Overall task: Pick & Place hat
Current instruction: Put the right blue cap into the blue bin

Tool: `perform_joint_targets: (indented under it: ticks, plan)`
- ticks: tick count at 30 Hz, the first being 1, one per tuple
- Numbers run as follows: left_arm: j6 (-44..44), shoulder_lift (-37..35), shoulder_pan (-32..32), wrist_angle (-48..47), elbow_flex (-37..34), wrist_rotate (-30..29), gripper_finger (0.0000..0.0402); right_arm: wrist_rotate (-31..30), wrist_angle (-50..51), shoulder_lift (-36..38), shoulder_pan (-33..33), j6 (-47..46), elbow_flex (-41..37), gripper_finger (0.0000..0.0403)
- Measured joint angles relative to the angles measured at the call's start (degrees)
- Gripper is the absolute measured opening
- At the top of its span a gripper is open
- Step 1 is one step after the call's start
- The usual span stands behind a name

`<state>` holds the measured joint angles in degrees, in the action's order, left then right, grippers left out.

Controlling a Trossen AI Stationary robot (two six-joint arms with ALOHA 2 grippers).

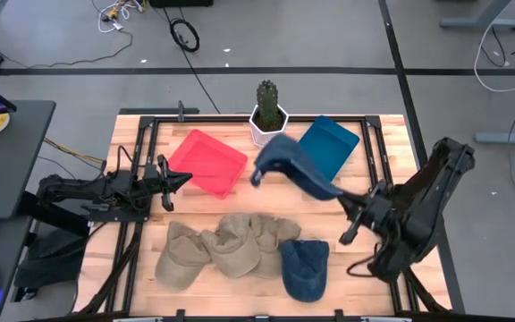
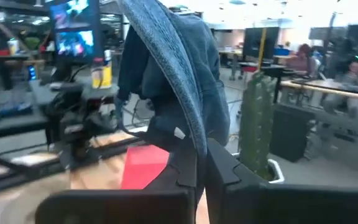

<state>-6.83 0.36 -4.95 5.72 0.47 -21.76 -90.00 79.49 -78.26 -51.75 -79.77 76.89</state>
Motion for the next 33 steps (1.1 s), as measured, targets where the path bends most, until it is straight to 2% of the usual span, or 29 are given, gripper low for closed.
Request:
perform_joint_targets:
  ticks: [4, 7, 10, 13, 17, 20, 23, 25, 29, 33]
  plan:
    - [0.0, 0.0, 0.01, -0.01, 0.0, 0.0, 0.0005, -0.06, -5.32, 2.7, 3.43, 10.71, 4.56, 0.0003]
    - [0.0, 0.0, 0.02, -0.02, 0.0, 0.0, 0.0005, -0.04, -11.59, 3.99, 5.55, 22.55, 8.66, 0.0005]
    - [-0.02, 0.0, 0.0, -0.02, 0.0, 0.0, 0.0005, 0.68, -19.92, 4.85, 6.59, 38.4, 13.72, 0.0005]
    - [-0.02, 0.0, 0.01, -0.02, 0.0, 0.0, 0.0005, 3.64, -31.26, 5.11, 8.18, 58.66, 18.69, 0.0004]
    - [0.0, 0.0, 0.0, -0.02, 0.0, -0.01, 0.0005, 12.64, -49.29, 5.13, 10.49, 85.1, 22.01, 0.0003]
    - [-0.01, 0.0, 0.0, -0.02, 0.0, 0.0, 0.0005, 23.68, -63.54, 5.23, 12.39, 100.54, 22.05, 0.0003]
    - [0.0, 0.0, 0.01, -0.02, 0.0, 0.0, 0.0005, 34.68, -72.12, 5.2, 13.99, 109.63, 22.05, 0.0002]
    - [-0.01, 0.0, 0.01, -0.02, 0.0, 0.0, 0.0005, 38.3, -75.48, 4.83, 15.02, 114.08, 22.05, 0.0002]
    - [0.0, 0.0, 0.0, -0.02, 0.0, 0.0, 0.0005, 36.76, -81.29, 3.18, 17.2, 120.68, 22.05, 0.0002]
    - [-0.01, 0.0, 0.01, -0.02, 0.0, 0.0, 0.0005, 27.4, -89.49, 0.26, 19.84, 129.26, 22.05, 0.0002]
